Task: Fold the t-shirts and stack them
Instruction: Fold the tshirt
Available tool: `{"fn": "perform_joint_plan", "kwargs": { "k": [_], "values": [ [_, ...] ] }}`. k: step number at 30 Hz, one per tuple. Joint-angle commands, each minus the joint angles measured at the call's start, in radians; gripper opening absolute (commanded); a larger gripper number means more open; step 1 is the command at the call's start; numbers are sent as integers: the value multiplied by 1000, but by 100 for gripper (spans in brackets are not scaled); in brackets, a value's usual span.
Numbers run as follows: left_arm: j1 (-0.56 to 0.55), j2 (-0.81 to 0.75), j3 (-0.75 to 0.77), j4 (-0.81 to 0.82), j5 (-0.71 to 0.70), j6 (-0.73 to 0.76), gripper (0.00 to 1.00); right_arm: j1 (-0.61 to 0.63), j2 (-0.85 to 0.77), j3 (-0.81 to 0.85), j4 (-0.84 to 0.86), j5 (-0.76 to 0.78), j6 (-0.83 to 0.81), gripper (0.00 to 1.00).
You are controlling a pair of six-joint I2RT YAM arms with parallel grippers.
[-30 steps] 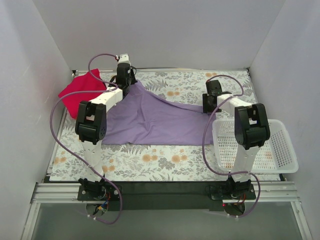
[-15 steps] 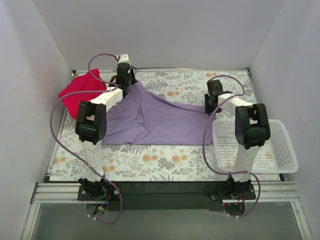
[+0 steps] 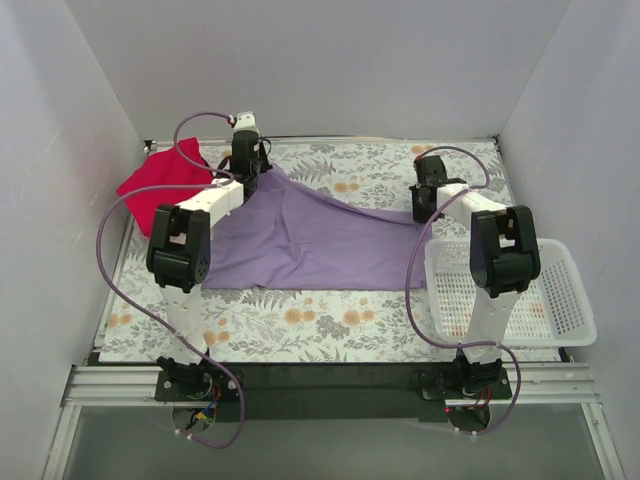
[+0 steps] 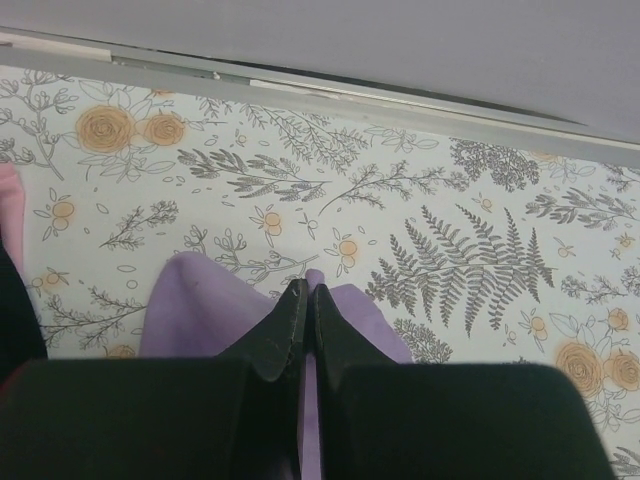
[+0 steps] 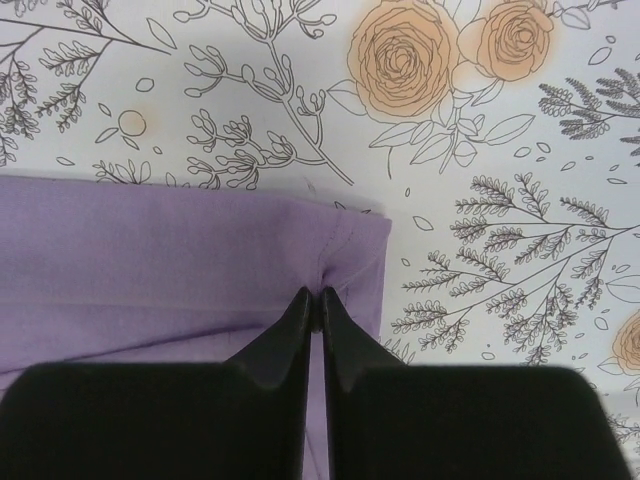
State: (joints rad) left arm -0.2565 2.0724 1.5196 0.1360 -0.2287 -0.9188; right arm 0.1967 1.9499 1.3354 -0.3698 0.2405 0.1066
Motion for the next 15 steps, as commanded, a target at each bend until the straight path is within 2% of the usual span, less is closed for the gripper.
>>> {"fn": "perform_joint_plan", "kwargs": {
  "k": [1,15],
  "values": [
    [7,-121,-22,40,-47,12,0,-5,-74,48,-15,20,-16,1],
    [8,-264,-202,62,-60,-17,0,0,-266,-56,-24,-18,-18,1]
  ]
}}
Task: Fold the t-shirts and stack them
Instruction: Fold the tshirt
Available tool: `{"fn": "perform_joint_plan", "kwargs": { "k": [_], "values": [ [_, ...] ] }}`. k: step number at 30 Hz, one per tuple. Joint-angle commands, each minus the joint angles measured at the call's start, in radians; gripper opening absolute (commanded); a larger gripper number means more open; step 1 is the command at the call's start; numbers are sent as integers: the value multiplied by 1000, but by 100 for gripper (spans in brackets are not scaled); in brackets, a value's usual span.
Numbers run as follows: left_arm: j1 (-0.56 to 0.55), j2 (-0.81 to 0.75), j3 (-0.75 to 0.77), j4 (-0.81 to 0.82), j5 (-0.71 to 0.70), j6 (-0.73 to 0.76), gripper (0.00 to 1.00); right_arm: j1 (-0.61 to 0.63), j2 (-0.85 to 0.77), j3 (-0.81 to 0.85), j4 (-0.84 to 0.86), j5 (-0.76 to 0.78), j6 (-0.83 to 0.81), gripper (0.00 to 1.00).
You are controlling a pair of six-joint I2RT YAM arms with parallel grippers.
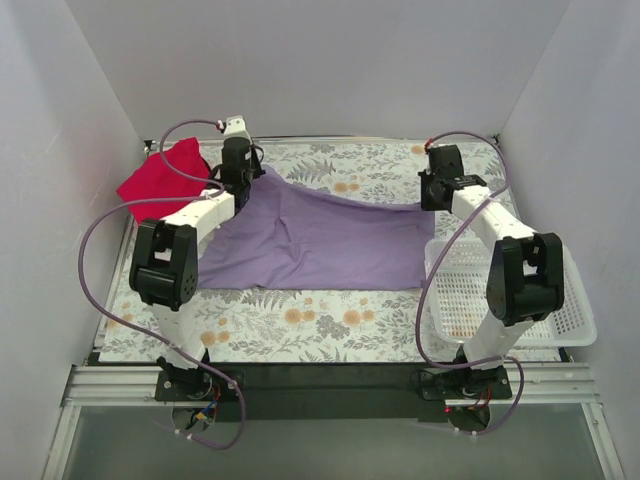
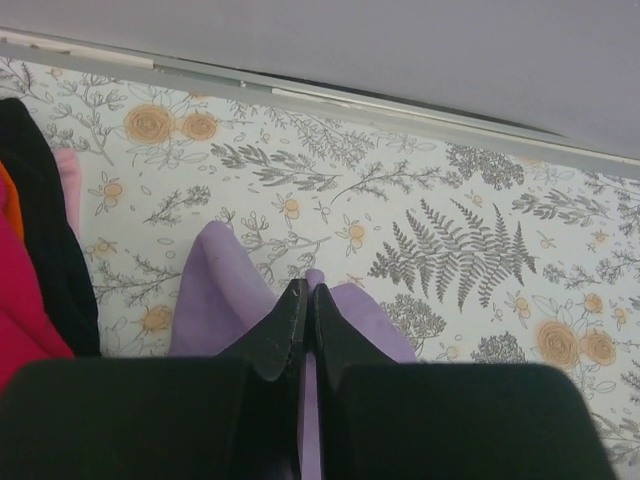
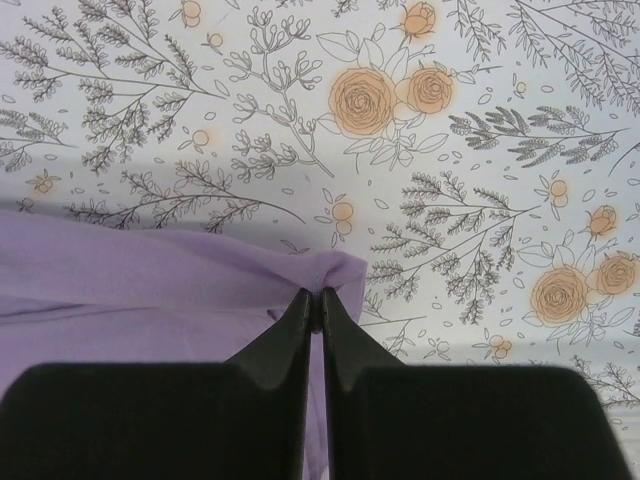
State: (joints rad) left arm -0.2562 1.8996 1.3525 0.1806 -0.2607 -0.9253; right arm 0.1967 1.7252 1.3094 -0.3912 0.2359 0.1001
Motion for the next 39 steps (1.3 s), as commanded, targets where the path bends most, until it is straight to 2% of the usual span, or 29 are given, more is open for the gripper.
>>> {"fn": "perform_joint_plan", "kwargs": {
  "k": [1,9,20,39],
  "values": [
    [9,-103,-52,19,-34,-12,0,1,-59,-39,-3,-18,-11,1],
    [9,-238,-235,45,-72,-29,0,70,-116,-113,-26,-18,-13,1],
    [11,-352,-394,26,-48,-64,0,138,-205,-185,-69,28,3,1],
    [9,-424,-526,-49,-64,-98,0,159,-276,-269,-144,89,18,1]
  ]
}}
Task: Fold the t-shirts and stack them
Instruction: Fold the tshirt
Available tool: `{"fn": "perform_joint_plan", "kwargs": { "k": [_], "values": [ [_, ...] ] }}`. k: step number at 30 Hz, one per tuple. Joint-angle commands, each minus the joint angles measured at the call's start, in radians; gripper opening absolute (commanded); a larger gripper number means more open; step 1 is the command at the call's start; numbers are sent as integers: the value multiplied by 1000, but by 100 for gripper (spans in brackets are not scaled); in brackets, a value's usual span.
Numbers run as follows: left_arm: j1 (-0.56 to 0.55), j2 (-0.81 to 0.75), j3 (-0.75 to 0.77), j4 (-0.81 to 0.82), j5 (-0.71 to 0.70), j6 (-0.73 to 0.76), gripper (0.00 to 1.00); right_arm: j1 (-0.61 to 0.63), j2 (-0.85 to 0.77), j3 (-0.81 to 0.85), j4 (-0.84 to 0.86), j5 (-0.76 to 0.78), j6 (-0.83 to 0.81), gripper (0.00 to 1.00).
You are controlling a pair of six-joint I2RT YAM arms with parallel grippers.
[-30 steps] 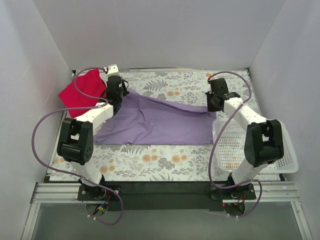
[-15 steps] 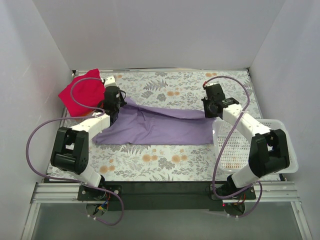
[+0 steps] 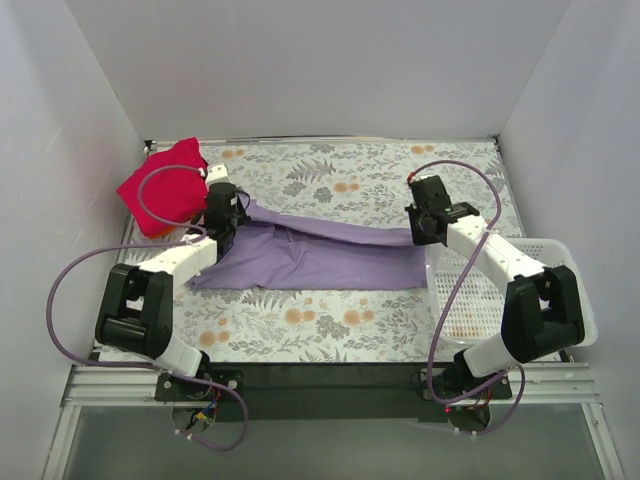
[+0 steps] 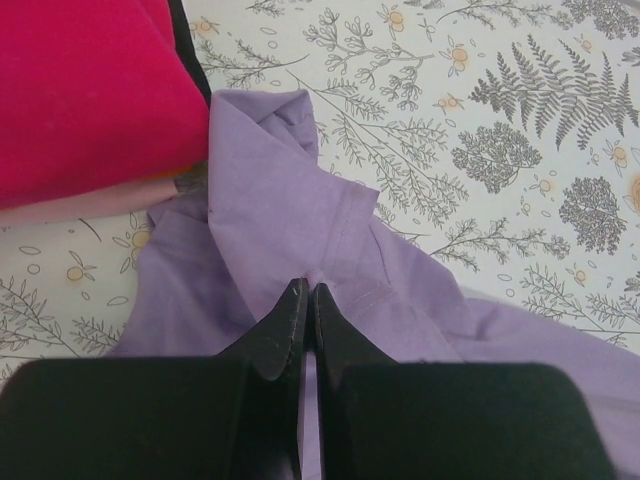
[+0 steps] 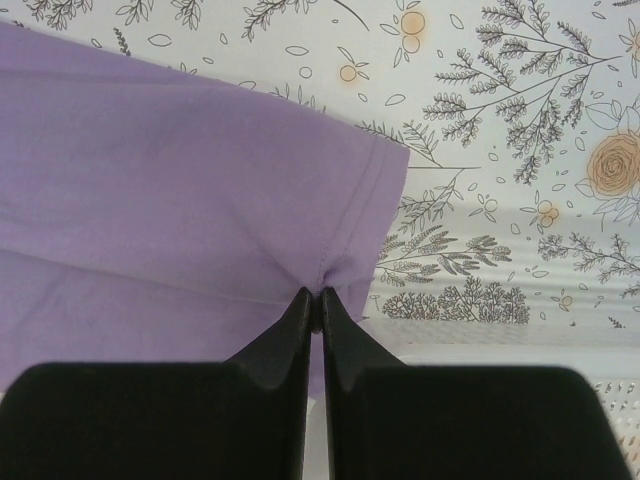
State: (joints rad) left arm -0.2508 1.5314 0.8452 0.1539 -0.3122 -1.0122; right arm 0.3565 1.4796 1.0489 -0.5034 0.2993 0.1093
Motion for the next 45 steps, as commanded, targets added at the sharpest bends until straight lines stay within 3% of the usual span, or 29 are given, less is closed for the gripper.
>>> {"fn": "perform_joint_plan", "kwargs": {
  "k": [1,11,14,15,18,21,31,35,38,42,45],
  "values": [
    [4,-63,-29,-25,-8,-15,0,1,-30,-7,-35,29,9,1],
    [4,-155,-93,-59,24,-32,0,1,-38,19,-57,49,7,6],
    [4,-174,-100,-63,32,-34,0,1,-42,20,-60,50,7,21],
    [4,-177,-101,-65,36,-34,0,1,-42,22,-61,52,7,33],
    [5,-180,-100,-73,45,-32,0,1,-51,29,-66,57,10,53],
    [4,-178,-100,-77,56,-32,0,1,-51,48,-66,54,7,59],
    [4,-194,-123,-134,59,-61,0,13,-2,120,-64,18,-5,63],
    [2,-243,-155,-148,88,-98,32,27,31,134,-43,1,-5,63],
    [-1,-315,-187,-148,113,-120,77,50,48,135,-14,-9,1,63],
    [1,-379,-202,-145,64,-129,84,113,64,138,48,-40,15,63],
    [1,-324,-167,-149,15,-134,85,170,96,143,86,-48,30,63]
  ]
}}
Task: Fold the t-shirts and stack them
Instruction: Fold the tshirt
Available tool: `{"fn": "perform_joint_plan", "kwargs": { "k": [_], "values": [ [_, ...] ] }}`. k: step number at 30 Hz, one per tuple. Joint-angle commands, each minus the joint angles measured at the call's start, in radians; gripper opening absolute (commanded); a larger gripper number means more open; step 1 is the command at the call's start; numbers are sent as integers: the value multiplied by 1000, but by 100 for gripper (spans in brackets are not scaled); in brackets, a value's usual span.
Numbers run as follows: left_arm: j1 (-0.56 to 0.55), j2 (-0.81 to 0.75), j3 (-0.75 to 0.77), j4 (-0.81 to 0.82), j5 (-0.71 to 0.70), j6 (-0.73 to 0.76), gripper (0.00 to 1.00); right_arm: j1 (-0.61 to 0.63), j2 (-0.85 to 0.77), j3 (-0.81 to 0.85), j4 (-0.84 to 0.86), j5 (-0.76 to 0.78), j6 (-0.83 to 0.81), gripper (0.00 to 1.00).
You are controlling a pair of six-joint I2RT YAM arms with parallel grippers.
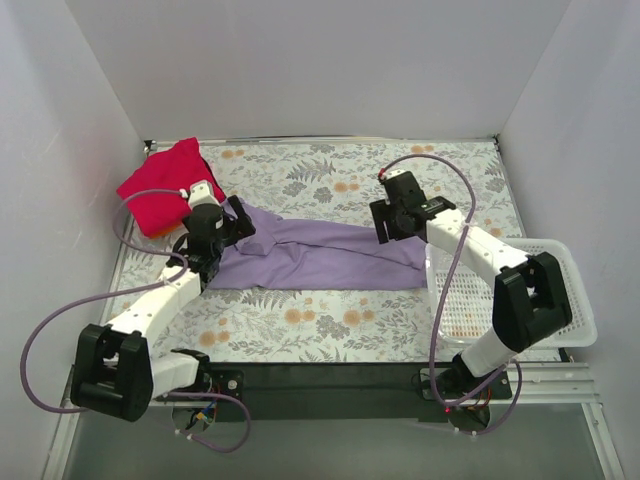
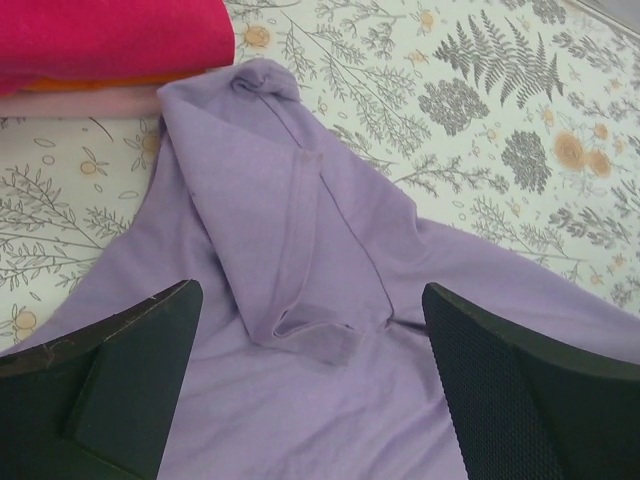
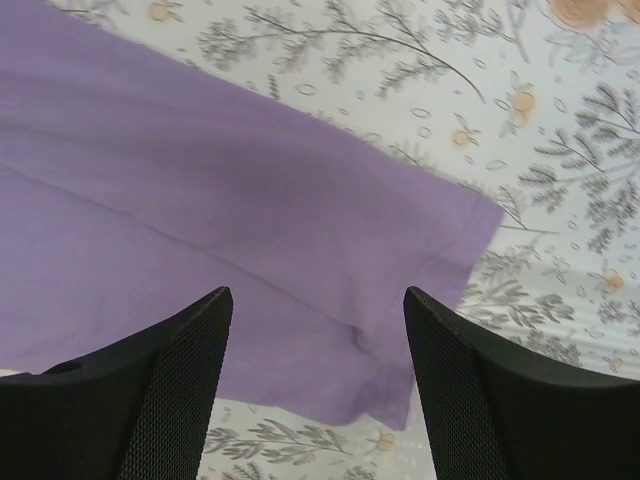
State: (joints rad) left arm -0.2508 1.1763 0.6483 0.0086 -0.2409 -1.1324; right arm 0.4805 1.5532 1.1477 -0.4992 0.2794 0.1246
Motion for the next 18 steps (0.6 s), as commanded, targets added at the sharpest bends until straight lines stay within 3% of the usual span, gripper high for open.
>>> {"fn": "perform_joint_plan", "kwargs": {
  "k": [1,12,18],
  "values": [
    [2,54,54,-4,-60,-13,85,68,31,44,106,-35,18,63],
    [7,512,376,28,-107,52,65,142,127,-26,186,-75,47,63],
    [8,657,488,-2,-181,65,56,145,113,-60,206,-74,47,63]
  ]
}}
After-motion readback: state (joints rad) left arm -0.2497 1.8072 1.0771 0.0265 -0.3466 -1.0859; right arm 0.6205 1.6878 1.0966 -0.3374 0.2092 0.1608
